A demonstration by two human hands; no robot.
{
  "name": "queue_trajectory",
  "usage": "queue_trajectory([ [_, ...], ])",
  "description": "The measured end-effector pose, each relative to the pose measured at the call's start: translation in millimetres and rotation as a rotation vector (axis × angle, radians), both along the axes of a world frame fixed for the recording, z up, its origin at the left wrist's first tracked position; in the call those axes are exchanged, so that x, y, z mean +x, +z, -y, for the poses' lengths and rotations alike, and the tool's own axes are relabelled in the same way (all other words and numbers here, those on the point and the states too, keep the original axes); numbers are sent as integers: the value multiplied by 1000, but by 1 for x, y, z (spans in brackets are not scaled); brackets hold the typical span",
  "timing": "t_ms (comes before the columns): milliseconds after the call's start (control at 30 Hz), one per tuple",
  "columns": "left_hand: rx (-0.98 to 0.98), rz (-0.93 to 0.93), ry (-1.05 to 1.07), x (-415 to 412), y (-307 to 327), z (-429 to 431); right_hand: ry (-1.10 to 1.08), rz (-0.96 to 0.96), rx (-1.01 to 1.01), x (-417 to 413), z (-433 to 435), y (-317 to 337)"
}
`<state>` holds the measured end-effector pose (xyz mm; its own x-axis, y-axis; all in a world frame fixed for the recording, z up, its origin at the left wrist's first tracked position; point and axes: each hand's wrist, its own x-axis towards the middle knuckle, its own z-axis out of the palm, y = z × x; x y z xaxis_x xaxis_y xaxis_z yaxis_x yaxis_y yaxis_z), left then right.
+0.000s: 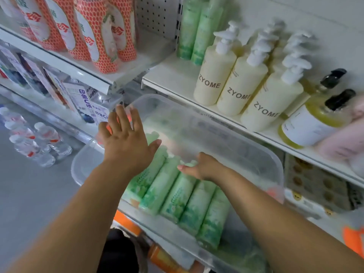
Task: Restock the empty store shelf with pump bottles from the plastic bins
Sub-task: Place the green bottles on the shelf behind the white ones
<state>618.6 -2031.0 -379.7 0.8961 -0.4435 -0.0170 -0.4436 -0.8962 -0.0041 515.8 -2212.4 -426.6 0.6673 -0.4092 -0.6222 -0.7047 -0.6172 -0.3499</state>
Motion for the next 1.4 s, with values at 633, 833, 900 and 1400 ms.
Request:
queue_trajectory([
  [633,34,-23,44,2,-6,8,-125,259,197,7,-14,1],
  [833,10,-20,36,2,-7,7,-37,92,435,2,-3,16],
  [900,4,-19,36,2,-6,6,-12,49,504,0,4,22],
  [1400,-38,-20,36,0,-3,5,59,128,507,-10,0,35],
])
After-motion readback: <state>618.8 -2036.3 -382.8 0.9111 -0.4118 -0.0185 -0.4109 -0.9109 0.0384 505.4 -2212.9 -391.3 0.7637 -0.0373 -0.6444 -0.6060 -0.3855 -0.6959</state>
